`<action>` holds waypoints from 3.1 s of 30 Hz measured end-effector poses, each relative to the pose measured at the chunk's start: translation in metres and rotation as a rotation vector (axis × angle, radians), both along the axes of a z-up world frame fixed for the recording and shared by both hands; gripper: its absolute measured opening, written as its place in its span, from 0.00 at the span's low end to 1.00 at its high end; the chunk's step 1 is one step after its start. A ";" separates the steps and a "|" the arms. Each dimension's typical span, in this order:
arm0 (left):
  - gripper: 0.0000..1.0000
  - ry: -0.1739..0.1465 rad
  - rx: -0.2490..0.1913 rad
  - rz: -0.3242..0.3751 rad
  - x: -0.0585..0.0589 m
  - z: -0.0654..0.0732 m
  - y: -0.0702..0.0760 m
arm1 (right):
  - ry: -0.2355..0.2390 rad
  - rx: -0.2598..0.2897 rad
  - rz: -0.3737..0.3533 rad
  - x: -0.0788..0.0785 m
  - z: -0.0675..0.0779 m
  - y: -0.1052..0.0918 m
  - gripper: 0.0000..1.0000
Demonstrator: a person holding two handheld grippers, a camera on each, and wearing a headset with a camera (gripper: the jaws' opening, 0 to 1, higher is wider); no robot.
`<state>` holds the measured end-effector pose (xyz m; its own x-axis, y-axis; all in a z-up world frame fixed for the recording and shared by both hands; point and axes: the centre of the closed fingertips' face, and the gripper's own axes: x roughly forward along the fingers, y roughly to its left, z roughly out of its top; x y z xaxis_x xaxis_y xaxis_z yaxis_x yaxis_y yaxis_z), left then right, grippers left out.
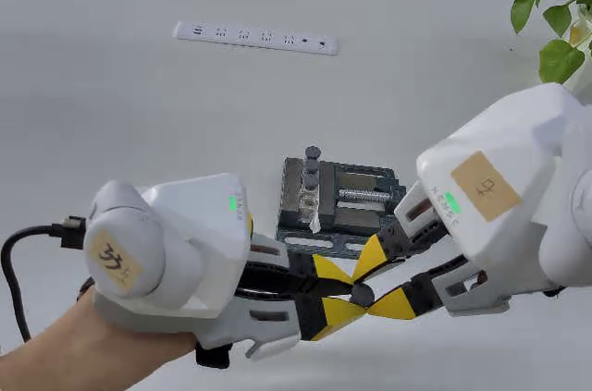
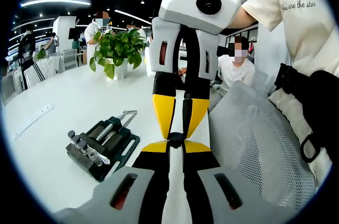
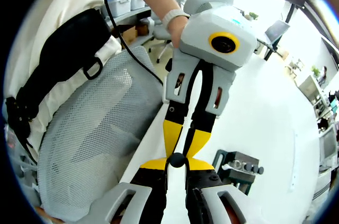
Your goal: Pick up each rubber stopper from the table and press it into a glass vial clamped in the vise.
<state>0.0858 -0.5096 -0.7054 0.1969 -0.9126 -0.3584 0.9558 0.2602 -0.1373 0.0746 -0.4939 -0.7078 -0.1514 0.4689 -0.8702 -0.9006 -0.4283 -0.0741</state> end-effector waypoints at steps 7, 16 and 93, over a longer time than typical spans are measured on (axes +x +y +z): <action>0.05 -0.040 0.032 -0.018 0.000 -0.001 -0.001 | 0.023 -0.012 -0.014 0.001 -0.001 0.000 0.07; 0.05 -0.062 0.058 -0.033 0.000 -0.002 -0.001 | 0.024 -0.020 -0.013 0.001 -0.002 -0.001 0.07; 0.99 0.046 0.090 0.421 0.059 -0.044 0.076 | -0.077 -0.137 0.122 0.119 -0.030 0.036 0.05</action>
<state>0.1447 -0.4338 -0.7496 0.5277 -0.7207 -0.4495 0.7570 0.6391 -0.1360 0.1933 -0.4576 -0.7380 -0.1301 0.3272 -0.9359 -0.8355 -0.5445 -0.0743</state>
